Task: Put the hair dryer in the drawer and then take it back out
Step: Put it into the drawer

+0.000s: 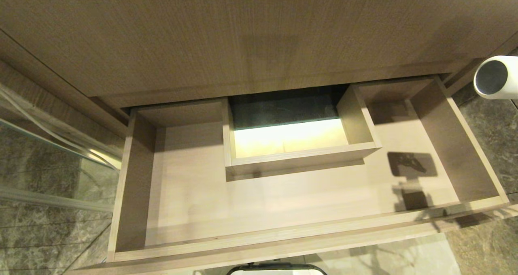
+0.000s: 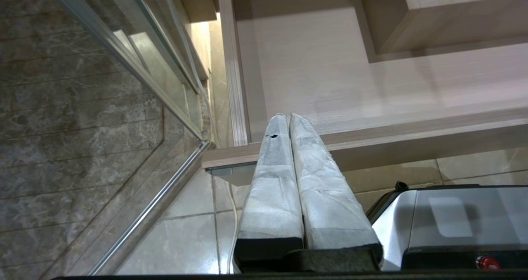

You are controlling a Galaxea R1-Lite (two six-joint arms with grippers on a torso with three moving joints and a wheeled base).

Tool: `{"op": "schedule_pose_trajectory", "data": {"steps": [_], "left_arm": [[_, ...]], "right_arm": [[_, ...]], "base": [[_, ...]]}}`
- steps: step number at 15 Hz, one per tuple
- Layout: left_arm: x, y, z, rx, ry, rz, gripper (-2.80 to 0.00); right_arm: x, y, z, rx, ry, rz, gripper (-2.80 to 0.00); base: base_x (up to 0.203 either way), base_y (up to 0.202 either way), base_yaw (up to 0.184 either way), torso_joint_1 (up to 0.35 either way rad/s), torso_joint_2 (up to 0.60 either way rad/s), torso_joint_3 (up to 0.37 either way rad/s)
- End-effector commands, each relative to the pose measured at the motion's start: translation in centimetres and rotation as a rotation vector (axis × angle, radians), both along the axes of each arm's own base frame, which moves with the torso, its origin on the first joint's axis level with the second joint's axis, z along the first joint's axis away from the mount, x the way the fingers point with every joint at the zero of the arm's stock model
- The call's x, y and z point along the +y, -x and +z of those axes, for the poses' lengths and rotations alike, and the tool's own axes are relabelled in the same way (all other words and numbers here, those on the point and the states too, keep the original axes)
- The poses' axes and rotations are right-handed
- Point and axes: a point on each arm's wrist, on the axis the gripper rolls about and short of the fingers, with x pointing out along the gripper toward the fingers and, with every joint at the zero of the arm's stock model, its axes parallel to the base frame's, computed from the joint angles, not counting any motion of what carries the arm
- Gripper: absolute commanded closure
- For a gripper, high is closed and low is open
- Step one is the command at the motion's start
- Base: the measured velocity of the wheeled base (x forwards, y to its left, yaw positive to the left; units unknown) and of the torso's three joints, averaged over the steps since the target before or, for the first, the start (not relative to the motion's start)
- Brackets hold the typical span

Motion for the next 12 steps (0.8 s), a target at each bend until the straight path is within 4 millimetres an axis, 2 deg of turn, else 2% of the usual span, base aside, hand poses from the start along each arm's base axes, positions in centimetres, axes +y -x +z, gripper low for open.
{"op": "schedule_pose_trajectory", "data": {"steps": [1, 5, 9, 12], "left_arm": [[0.0, 0.0, 0.0, -0.001, 0.0, -0.001, 0.0], [0.0, 0.0, 0.0, 0.0, 0.0, -0.001, 0.0], [0.0, 0.0, 0.0, -0.001, 0.0, -0.001, 0.0], [0.0, 0.0, 0.0, -0.002, 0.0, -0.001, 0.0]], "right_arm": [[0.0, -0.7, -0.6, 0.019, 0.0, 0.0, 0.0], [0.0, -4.6, -3.4, 0.044, -0.011, 0.017, 0.0], [-0.1, -9.5, -8.0, 0.21, -0.032, 0.032, 0.0], [-0.2, -13.8, -11.1, 0.246, -0.082, 0.082, 0.0]], "base": [[0.0, 0.0, 0.0, 0.049, 0.2, 0.281], [0.0, 0.0, 0.0, 0.091, 0.13, 0.167], [0.0, 0.0, 0.0, 0.062, 0.04, 0.07], [0.0, 0.0, 0.0, 0.02, 0.01, 0.034]]}}
